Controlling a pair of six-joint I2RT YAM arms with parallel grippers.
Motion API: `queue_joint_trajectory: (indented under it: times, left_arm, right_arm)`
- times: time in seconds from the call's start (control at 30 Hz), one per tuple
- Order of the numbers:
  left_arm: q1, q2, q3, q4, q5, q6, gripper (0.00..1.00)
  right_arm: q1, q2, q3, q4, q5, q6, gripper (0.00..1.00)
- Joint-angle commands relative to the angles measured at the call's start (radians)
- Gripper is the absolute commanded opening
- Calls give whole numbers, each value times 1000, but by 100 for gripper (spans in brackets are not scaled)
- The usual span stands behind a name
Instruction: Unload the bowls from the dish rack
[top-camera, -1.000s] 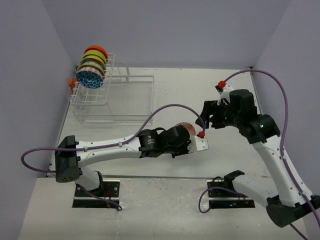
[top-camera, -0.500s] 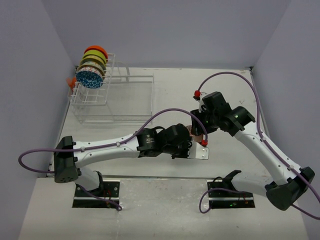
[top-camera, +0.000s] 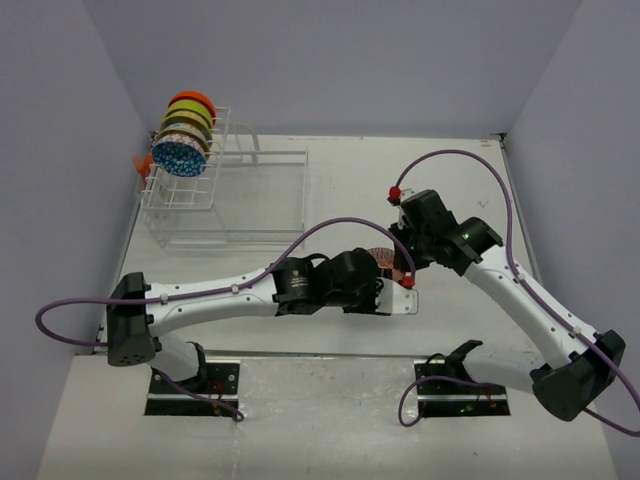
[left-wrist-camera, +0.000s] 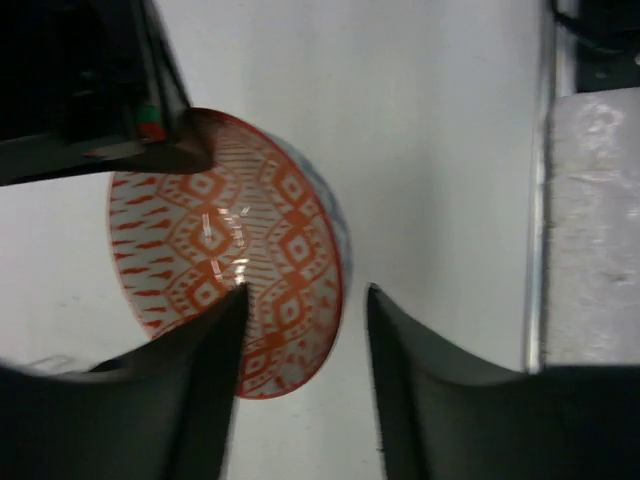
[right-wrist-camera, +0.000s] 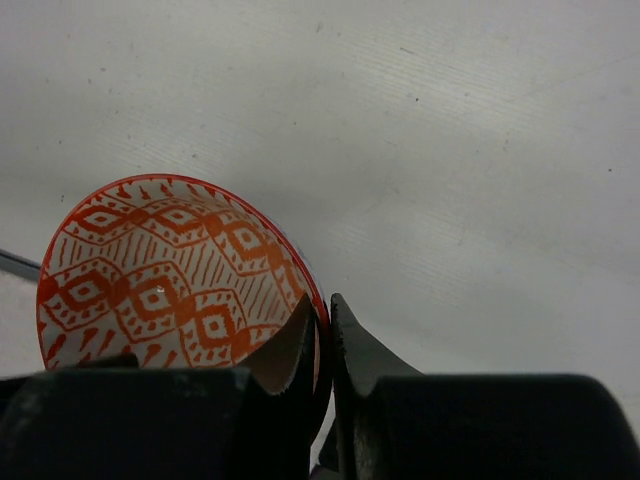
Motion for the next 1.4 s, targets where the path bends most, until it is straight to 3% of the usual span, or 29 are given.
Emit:
queue_joint_trajectory:
  times: [0.0, 0.03, 0.07, 0.1, 0.17, 0.2, 0.27, 0.33, 0.37, 0.43, 0.53, 0.77, 0.87, 1.07, 1.37]
  left_arm:
    - [8, -74, -10, 116, -206, -50, 52]
    - [9, -79, -13, 127, -284, -65, 97]
    - [9, -91, -18, 127, -325, -105, 100]
    - [9, -99, -18, 125, -360, -128, 100]
    - [9, -129, -19, 121, -559, -212, 100]
    - [9, -143, -24, 121, -560, -235, 100]
    - [21, -197, -32, 124, -706, -322, 100]
    - [107, -232, -18, 90, -748, -415, 100]
    - [163, -269, -7, 67, -716, -535, 100]
    - [321, -306, 14, 24, -623, -620, 100]
    - [426, -356, 45, -29, -624, -709, 100]
    - [552, -491, 71, -28, -609, -719, 100]
    - [571, -484, 132, -89, -687, -705, 100]
    - [655, -419, 217, -178, -741, -706, 100]
    - [873, -387, 249, -131, -491, -736, 100]
  right_arm:
    - [-2, -67, -12, 102, 72, 38, 0]
    - [-7, -78, -18, 133, 88, 45, 0]
    - [-19, -86, -18, 171, 111, 72, 0]
    - [-58, -87, -15, 190, 111, 83, 0]
    - [-155, -84, -37, 299, 82, 114, 0]
    - [-196, -77, -47, 340, 61, 126, 0]
    - [-261, -41, -67, 464, 50, 158, 0]
    - [-330, 50, -69, 538, 62, 224, 0]
    - [-347, 90, -57, 602, 58, 241, 0]
    - [-382, 225, -25, 645, 50, 293, 0]
    - [-431, 420, 61, 720, 13, 362, 0]
    - [-456, 808, 406, 649, 12, 378, 0]
    - [-458, 903, 500, 598, 16, 370, 0]
    - [-459, 1002, 597, 538, 67, 345, 2]
    - [-453, 974, 559, 572, 71, 330, 17]
